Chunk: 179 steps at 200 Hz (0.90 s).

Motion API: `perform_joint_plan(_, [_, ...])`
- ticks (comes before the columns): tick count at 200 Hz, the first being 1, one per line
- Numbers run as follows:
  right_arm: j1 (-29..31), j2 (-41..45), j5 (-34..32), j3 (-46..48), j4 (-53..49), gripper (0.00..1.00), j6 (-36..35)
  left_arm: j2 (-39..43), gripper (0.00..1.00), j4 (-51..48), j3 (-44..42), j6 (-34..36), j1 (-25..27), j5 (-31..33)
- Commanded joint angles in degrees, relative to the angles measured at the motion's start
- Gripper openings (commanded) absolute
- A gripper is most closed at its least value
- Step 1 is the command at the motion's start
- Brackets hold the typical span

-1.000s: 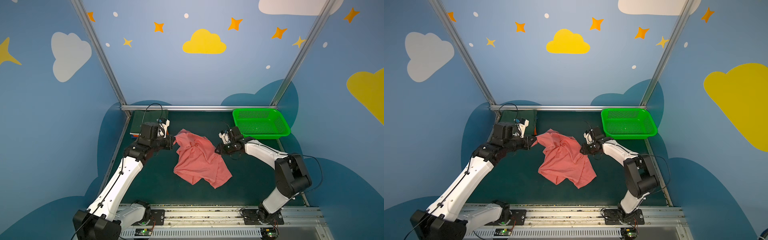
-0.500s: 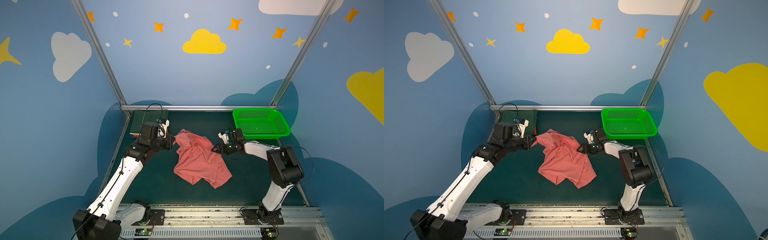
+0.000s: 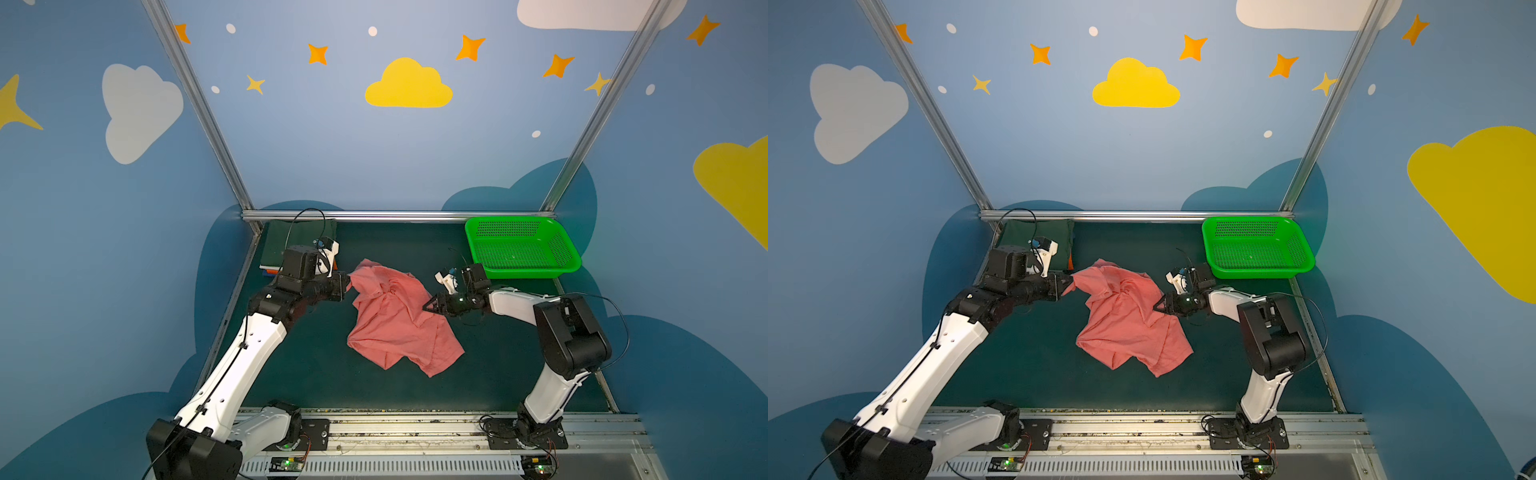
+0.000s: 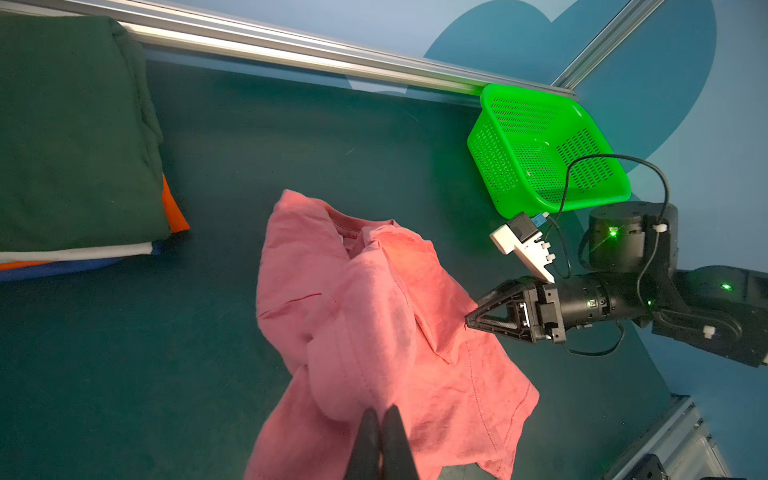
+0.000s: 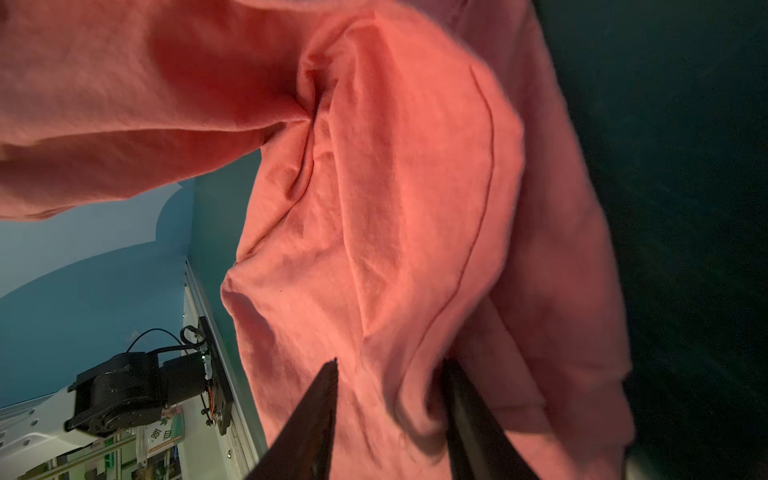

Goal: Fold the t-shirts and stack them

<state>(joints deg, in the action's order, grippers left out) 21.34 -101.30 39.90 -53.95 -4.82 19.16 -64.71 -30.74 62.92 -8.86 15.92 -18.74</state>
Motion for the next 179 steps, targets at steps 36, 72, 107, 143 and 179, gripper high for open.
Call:
perform_joint_plan(36, [0.7, 5.85, -1.09, 3.01, -1.89, 0.43, 0.35, 1.0, 0.05, -0.12, -0.95, -0.1, 0.16, 0.2])
perform_joint_plan(72, [0.75, 3.89, -0.97, 2.65, -0.76, 0.35, 1.38, 0.72, 0.05, 0.06, -0.97, -0.4, 0.18, -0.15])
perform_joint_plan(107, [0.91, 3.77, -1.53, 2.36, -0.55, 0.24, 2.45, 1.33, 0.05, -0.28, -1.08, -0.36, 0.16, 0.47])
perform_joint_plan(143, [1.04, 4.74, -3.01, 2.1, -2.03, 0.15, 2.03, 1.25, 0.05, -0.33, -1.13, -0.19, 0.12, 0.46])
perform_joint_plan(179, [0.93, 6.54, -5.49, 0.26, -6.26, 0.0, 0.35, 0.99, 0.05, -0.42, -0.79, -0.06, 0.17, 0.67])
